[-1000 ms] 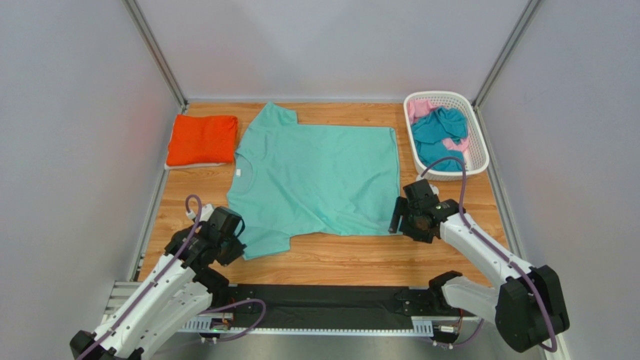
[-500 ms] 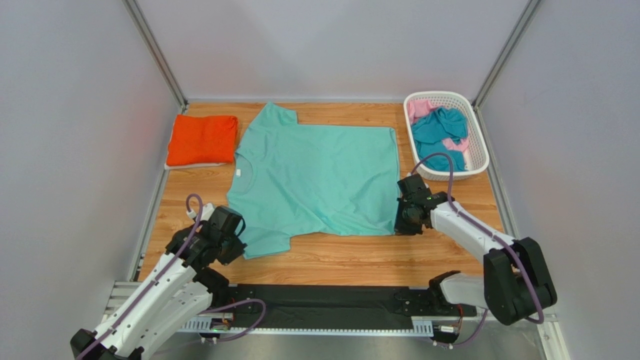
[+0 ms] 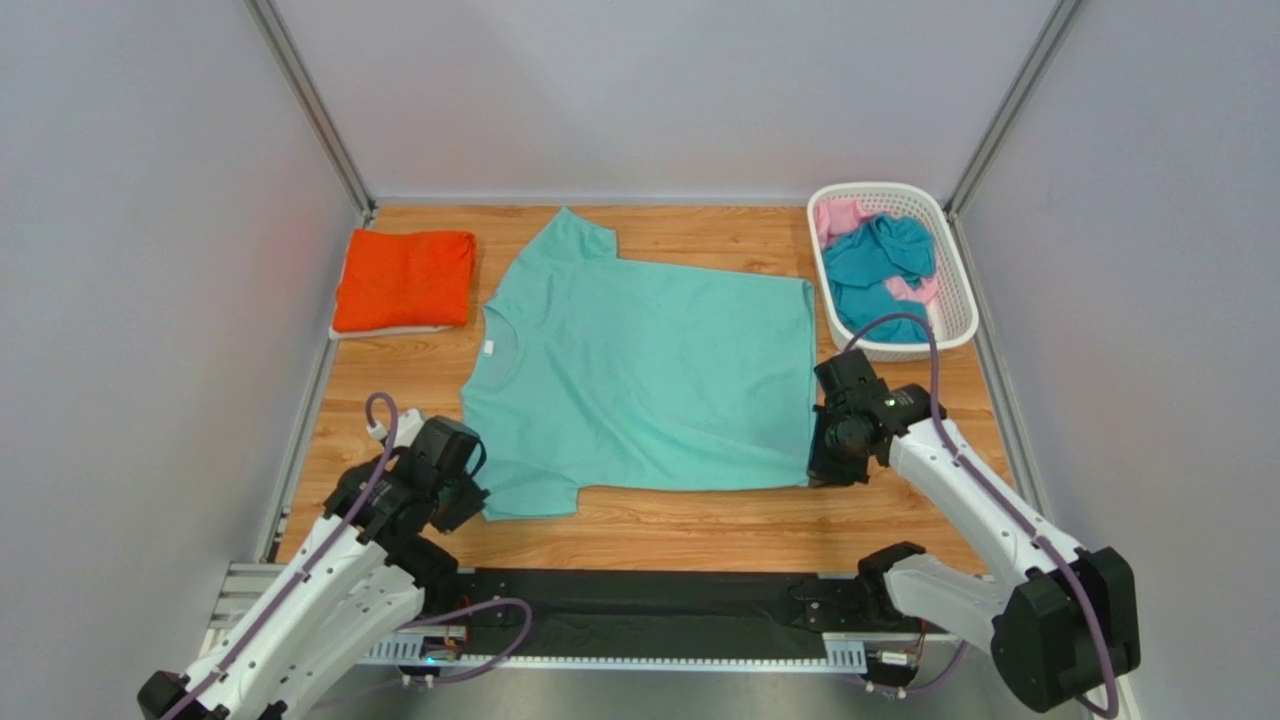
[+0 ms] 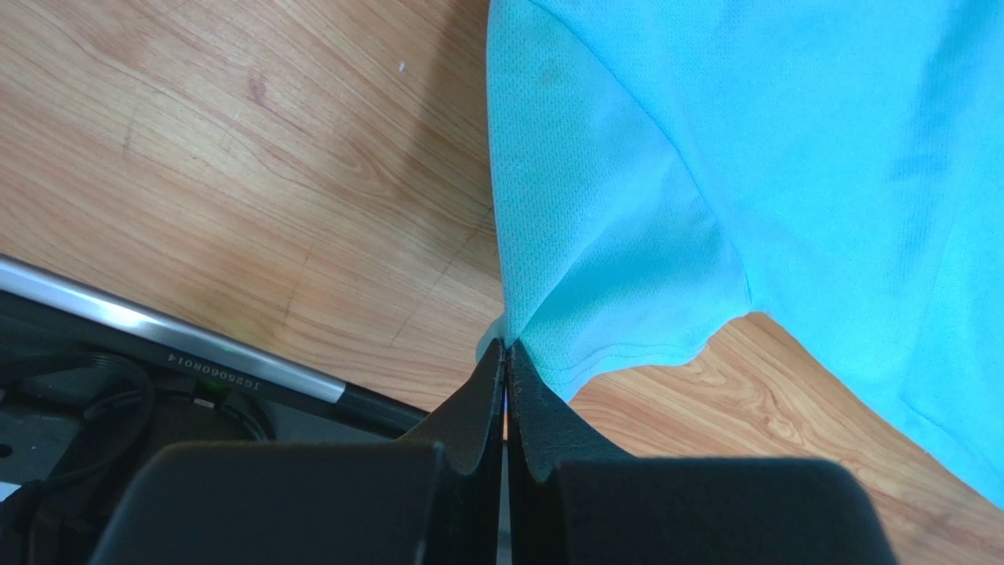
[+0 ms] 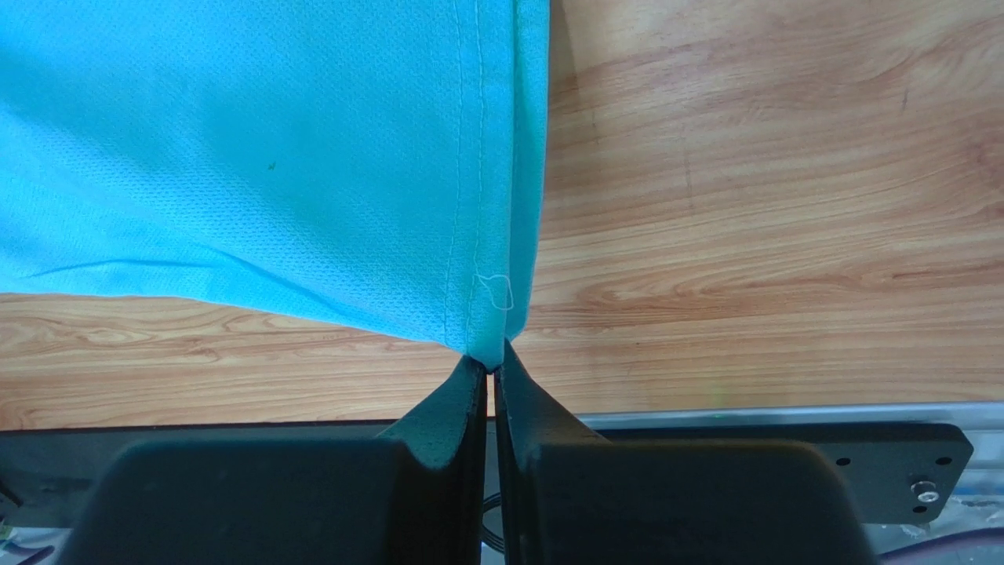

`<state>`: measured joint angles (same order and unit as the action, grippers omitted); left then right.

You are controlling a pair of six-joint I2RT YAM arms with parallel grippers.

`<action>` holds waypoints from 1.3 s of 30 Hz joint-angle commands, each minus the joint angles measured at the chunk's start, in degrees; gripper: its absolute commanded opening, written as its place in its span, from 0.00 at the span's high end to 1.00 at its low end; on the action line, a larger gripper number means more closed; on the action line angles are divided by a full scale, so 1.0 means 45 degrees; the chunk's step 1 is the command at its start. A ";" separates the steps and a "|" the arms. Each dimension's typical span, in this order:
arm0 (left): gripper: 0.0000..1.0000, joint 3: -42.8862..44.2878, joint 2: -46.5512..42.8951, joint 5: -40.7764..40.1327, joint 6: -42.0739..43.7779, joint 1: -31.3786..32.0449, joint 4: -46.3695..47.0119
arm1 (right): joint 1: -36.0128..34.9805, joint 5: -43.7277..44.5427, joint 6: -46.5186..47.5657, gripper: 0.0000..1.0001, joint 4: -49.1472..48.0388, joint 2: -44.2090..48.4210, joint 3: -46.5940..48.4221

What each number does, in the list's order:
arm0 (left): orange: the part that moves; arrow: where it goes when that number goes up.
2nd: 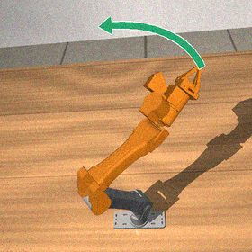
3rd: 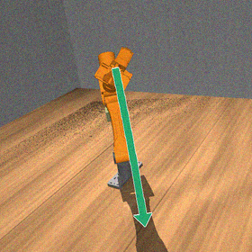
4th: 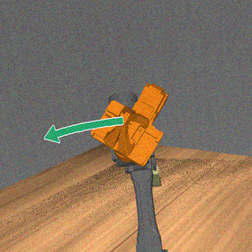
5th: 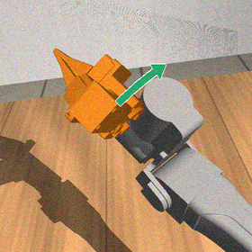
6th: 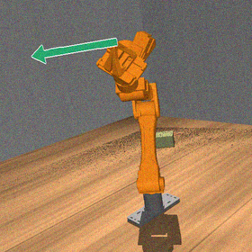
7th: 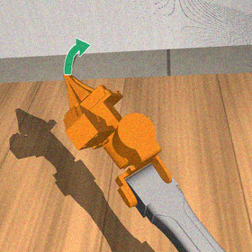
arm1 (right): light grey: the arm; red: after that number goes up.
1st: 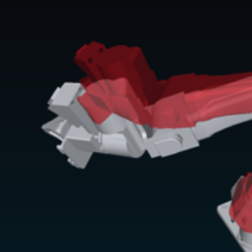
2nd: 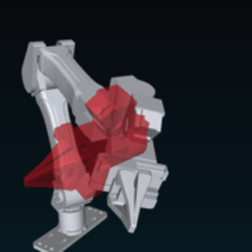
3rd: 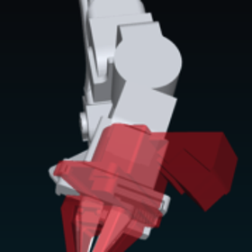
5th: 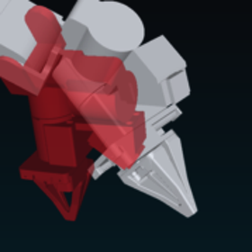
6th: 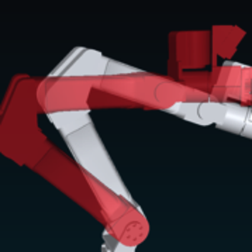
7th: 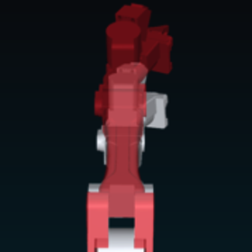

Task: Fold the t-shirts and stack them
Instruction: Fold the tshirt

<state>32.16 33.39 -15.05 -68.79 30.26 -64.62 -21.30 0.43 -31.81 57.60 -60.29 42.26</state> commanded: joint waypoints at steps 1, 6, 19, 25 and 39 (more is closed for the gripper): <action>1.00 0.0197 -0.0250 -0.0172 -0.0083 0.0033 -0.0269 | 0.0046 0.0258 -0.0411 0.98 0.0463 -0.0622 0.0043; 1.00 0.0605 -0.0194 -0.0093 0.0305 0.0033 0.0277 | 0.0046 -0.0524 -0.0197 1.00 -0.0456 -0.1113 -0.0075; 1.00 0.4042 0.3262 -0.0776 0.2609 -0.0161 0.2523 | 0.0337 -0.0290 0.0760 1.00 -0.0399 -0.2244 0.1818; 1.00 0.5253 0.4942 -0.0016 0.3685 -0.1255 0.3909 | 0.1001 -0.0270 0.1249 1.00 -0.0398 -0.2773 0.2795; 1.00 0.8008 0.8846 0.1019 0.5092 -0.2583 0.5882 | 0.2428 -0.1090 0.2245 1.00 -0.0866 -0.4509 0.4533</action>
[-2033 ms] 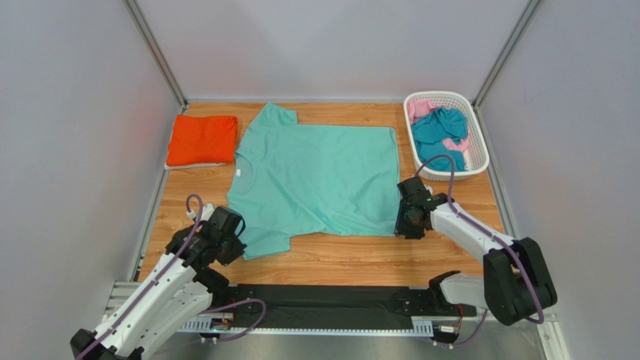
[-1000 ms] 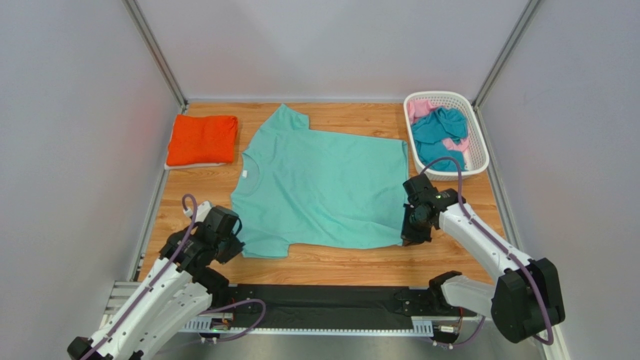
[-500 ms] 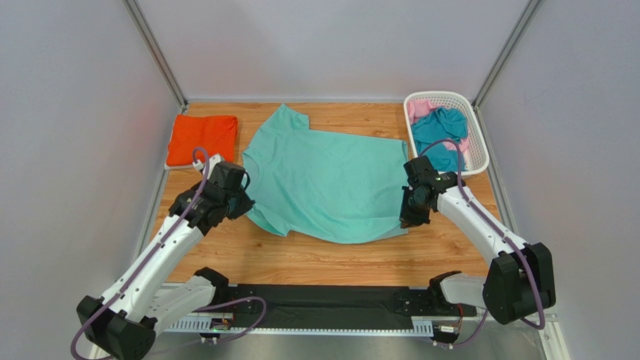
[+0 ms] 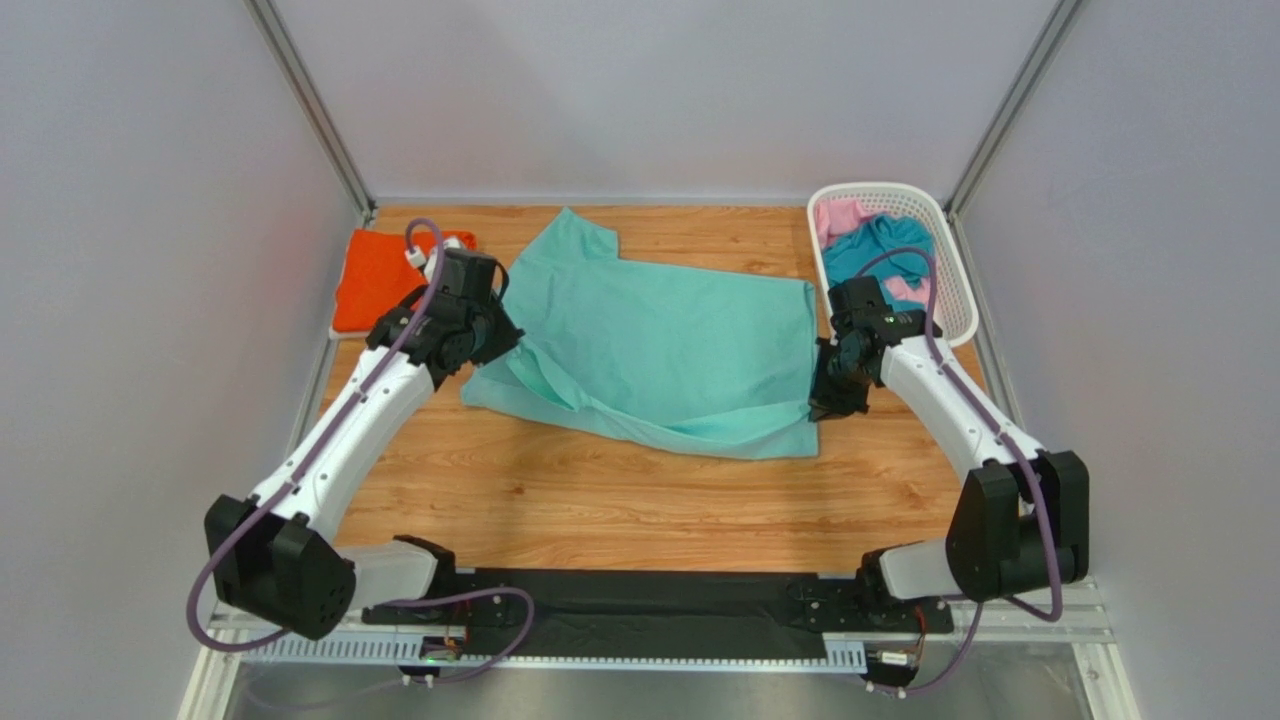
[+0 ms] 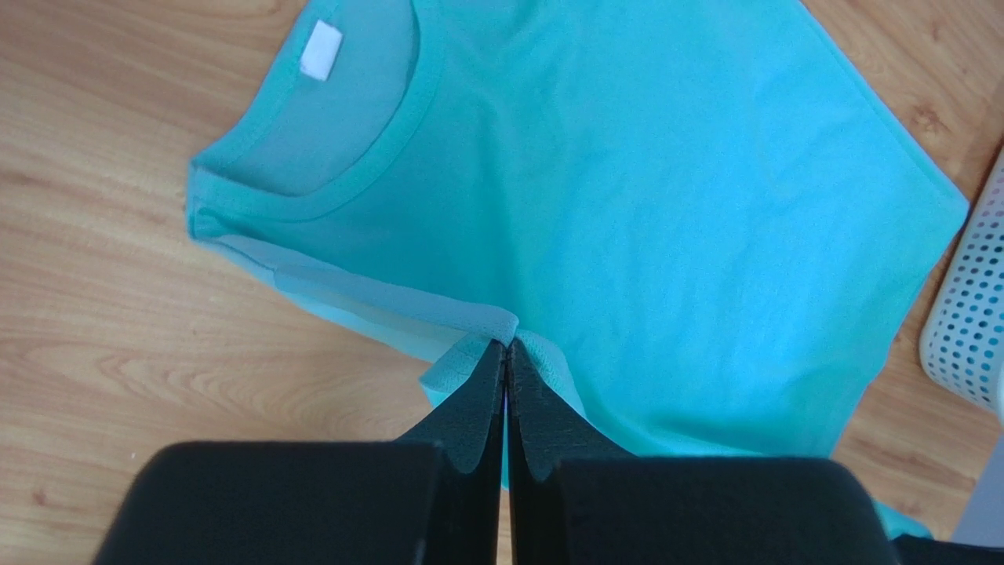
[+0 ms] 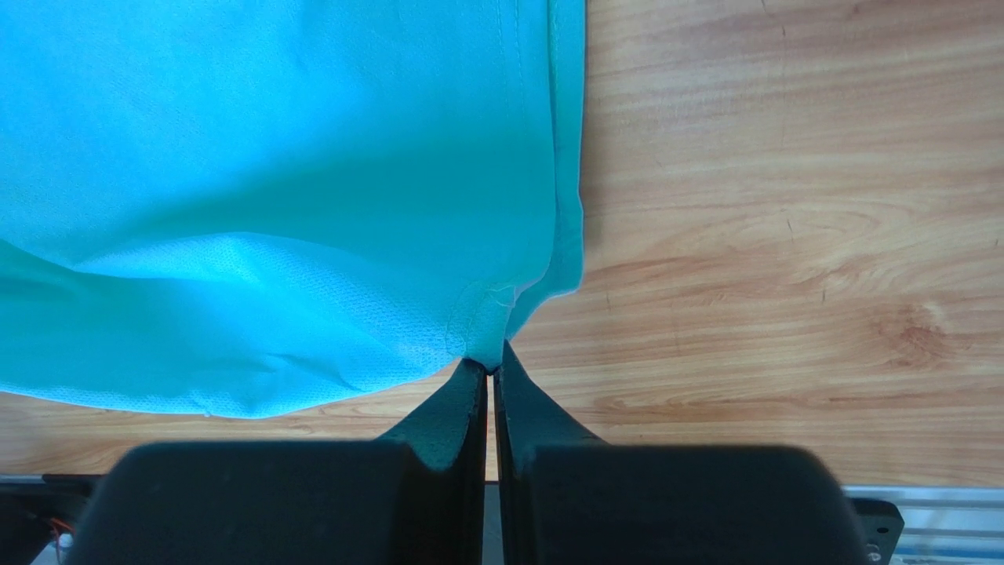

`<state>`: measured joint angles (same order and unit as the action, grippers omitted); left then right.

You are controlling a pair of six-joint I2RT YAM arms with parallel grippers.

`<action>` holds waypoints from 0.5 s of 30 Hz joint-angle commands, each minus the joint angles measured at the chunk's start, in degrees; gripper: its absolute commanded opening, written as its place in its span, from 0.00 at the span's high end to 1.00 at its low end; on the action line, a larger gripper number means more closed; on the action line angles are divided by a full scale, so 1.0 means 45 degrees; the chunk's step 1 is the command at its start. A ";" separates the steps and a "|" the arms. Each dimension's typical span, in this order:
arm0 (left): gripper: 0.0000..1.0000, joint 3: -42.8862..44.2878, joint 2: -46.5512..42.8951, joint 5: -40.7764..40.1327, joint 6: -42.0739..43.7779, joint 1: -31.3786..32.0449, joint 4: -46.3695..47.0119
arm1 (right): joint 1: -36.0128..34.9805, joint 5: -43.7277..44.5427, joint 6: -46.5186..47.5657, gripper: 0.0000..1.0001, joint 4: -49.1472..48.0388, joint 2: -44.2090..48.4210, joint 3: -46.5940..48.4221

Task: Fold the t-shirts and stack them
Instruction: Fold the tshirt

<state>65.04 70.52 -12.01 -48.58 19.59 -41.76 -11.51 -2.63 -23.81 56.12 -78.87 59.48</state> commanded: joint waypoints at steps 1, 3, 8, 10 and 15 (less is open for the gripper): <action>1.00 0.0839 0.0772 0.0364 0.0735 -0.0310 0.1016 | 0.0407 -0.0546 0.0487 1.00 -0.0614 -0.0519 0.0823; 1.00 0.1366 0.1414 0.0325 0.0833 -0.0428 0.1037 | 0.0584 -0.0664 0.0468 1.00 -0.0848 -0.0773 0.1193; 1.00 0.2634 0.2861 0.0306 0.1282 -0.0663 0.1135 | 0.0780 -0.0977 0.0663 1.00 -0.1141 -0.1983 0.1937; 1.00 0.2929 0.3545 0.0286 0.1322 -0.0779 0.1154 | 0.0877 -0.1171 0.0702 1.00 -0.1396 -0.2354 0.2249; 1.00 0.4179 0.5400 0.0189 0.1692 -0.1014 0.1349 | 0.1033 -0.0587 0.0877 1.00 -0.1766 -0.3701 0.3127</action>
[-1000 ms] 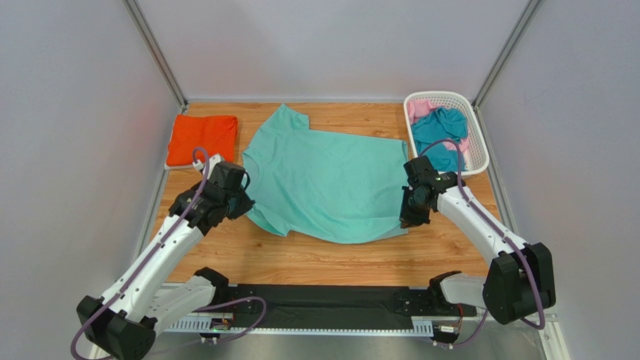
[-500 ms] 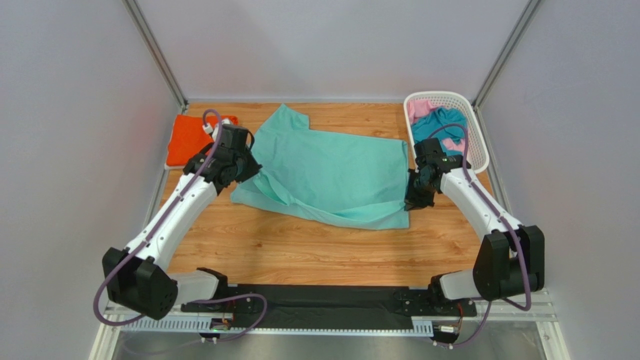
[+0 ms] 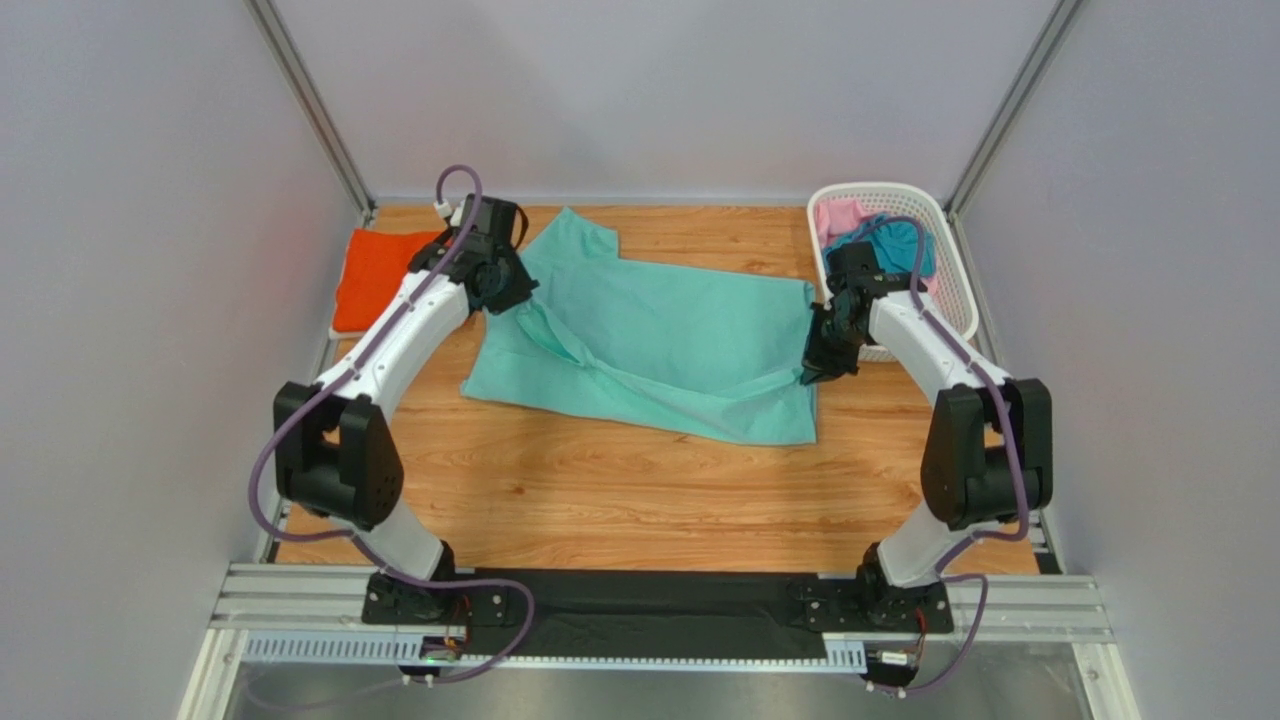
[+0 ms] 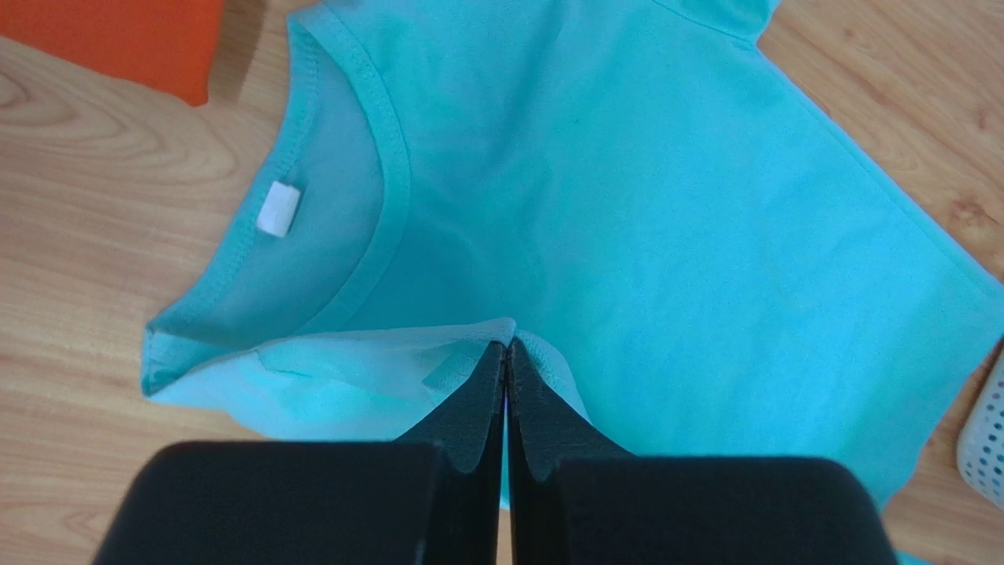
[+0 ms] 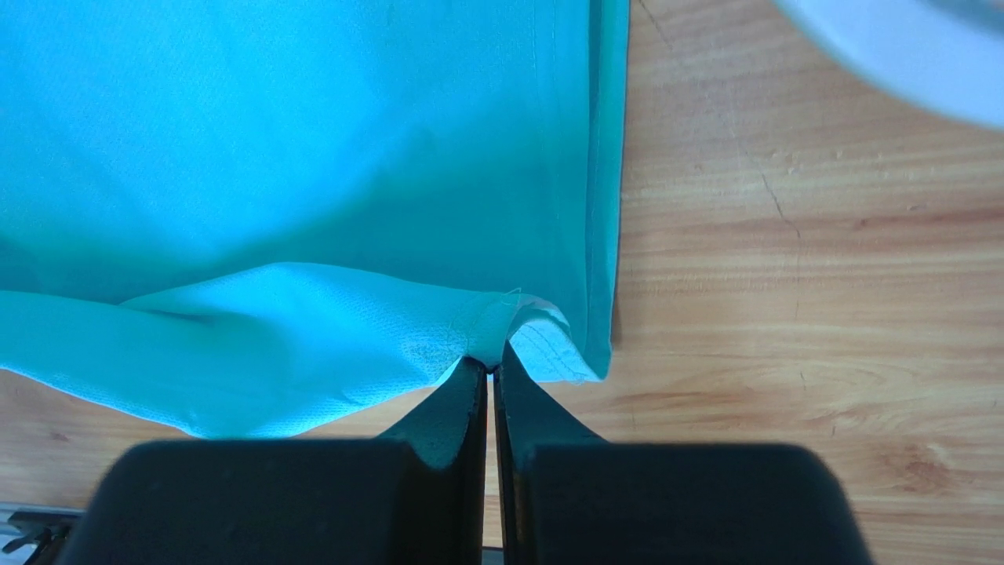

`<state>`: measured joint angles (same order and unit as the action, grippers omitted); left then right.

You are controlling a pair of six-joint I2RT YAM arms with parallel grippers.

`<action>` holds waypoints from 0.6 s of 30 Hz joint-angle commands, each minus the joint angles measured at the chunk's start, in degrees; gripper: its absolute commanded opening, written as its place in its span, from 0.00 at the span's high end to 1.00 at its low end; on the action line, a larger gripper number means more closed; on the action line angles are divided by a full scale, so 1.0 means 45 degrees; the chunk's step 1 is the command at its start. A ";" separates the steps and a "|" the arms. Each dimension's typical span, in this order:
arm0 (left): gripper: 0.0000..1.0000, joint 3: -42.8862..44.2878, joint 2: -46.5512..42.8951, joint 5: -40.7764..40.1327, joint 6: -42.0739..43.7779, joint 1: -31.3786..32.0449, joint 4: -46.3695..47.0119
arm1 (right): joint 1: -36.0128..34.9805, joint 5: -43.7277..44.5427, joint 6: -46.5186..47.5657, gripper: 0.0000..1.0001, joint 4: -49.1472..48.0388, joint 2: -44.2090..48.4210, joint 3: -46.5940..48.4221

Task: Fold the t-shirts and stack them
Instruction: Fold the tshirt

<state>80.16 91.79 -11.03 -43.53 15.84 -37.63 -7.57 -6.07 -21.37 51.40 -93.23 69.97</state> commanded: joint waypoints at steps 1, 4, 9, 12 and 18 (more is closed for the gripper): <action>1.00 0.1051 0.0986 -0.0165 0.0629 -0.0198 0.0451 | 0.0160 0.0311 0.0334 0.99 -0.0718 -0.0764 0.1204; 1.00 0.2144 0.2450 -0.0420 0.0747 -0.0334 0.0335 | 0.0179 0.1108 0.0198 0.94 -0.0796 -0.1780 0.1850; 0.41 0.4975 0.5010 0.0241 0.1254 -0.0687 -0.0599 | 0.0160 0.2304 0.0235 0.54 -0.0232 -0.2350 0.3374; 0.00 0.5703 0.5014 0.0594 0.1392 -0.0706 -0.0975 | -0.0112 0.2247 0.0431 0.00 -0.0249 -0.1765 0.3260; 0.00 0.3070 0.2809 0.0829 0.1001 -0.0706 -0.0664 | -0.1243 0.0724 0.0393 0.00 -0.1320 0.0500 0.1214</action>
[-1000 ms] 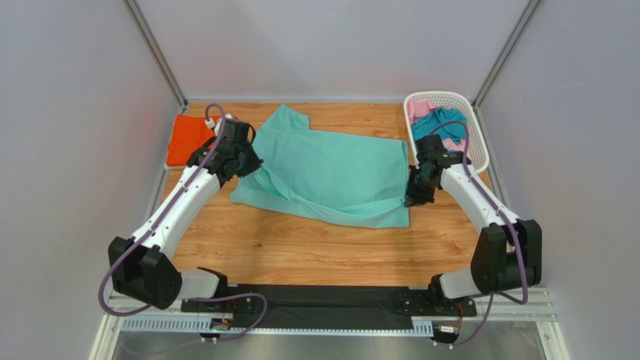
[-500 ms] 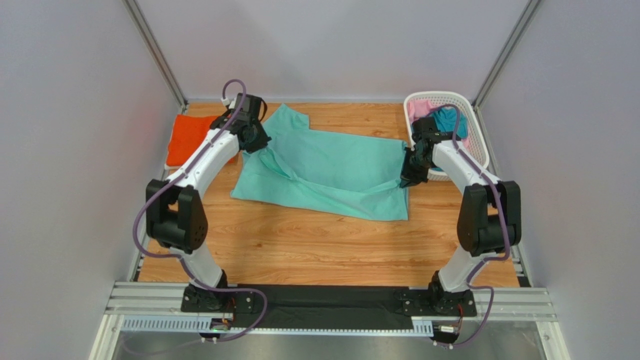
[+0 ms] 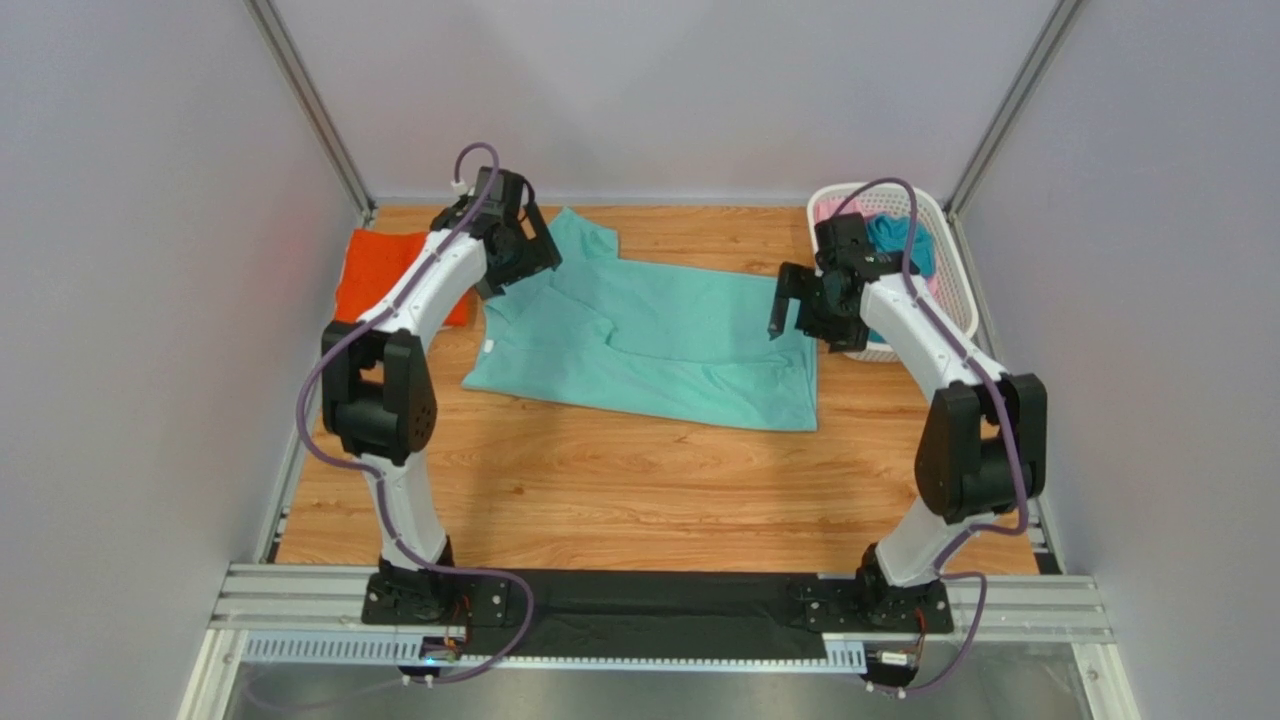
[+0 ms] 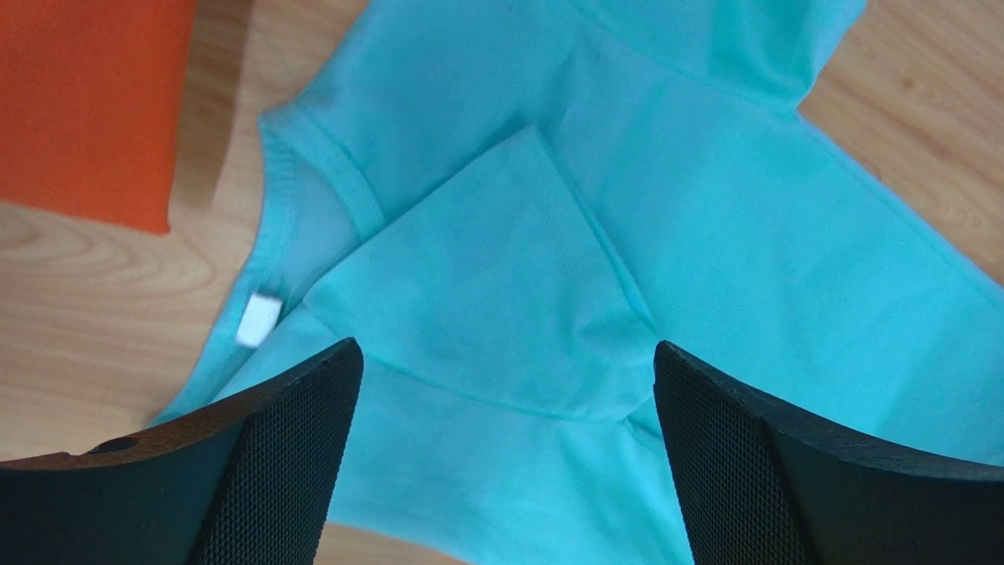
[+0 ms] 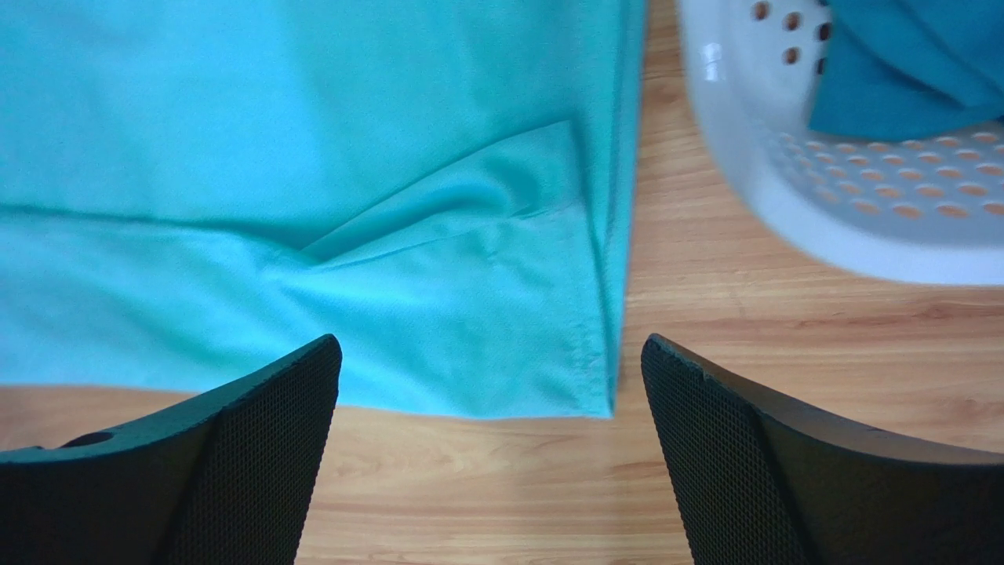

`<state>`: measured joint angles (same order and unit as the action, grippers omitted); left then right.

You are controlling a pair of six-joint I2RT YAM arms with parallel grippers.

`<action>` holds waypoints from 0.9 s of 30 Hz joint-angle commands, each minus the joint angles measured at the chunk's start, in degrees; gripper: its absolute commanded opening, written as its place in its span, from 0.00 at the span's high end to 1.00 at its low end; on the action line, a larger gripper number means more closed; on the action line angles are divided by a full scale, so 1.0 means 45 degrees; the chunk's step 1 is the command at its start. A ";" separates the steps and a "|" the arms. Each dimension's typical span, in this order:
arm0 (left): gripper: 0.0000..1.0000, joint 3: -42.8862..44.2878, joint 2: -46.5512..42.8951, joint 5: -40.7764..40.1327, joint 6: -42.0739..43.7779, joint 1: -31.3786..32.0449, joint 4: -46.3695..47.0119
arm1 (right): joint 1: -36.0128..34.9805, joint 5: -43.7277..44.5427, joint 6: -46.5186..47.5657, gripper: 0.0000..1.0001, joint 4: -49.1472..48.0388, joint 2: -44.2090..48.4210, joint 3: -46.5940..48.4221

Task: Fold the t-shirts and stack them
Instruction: Fold the tshirt

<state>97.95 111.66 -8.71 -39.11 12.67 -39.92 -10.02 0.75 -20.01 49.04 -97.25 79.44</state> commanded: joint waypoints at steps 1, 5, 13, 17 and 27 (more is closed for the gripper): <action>0.00 -0.1391 -0.1899 0.0334 -0.0019 -0.0002 0.0003 | -0.0877 -0.1005 -0.0025 0.00 -0.0993 0.1648 -0.1205; 0.00 -0.4009 -0.3072 0.0802 -0.0272 -0.0002 0.0823 | -0.1736 -0.1184 -0.0318 0.00 -0.1755 0.1964 -0.2358; 0.00 -0.5360 -0.2314 0.1818 -0.0429 -0.0002 0.1937 | -0.2031 -0.0910 -0.0300 0.00 -0.2459 0.0168 -0.2653; 0.00 -0.5790 -0.1805 0.1838 -0.0488 -0.0002 0.2055 | -0.2050 -0.0812 -0.0144 0.00 -0.2635 -0.0653 -0.2906; 0.00 -0.8932 -0.3247 0.2073 -0.0722 -0.0002 0.1177 | -0.2050 -0.0928 -0.0455 0.00 -0.2986 0.0125 -0.4956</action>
<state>62.67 100.33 0.01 -41.30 12.73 -30.76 -19.31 -2.72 -21.19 36.34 -98.98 60.97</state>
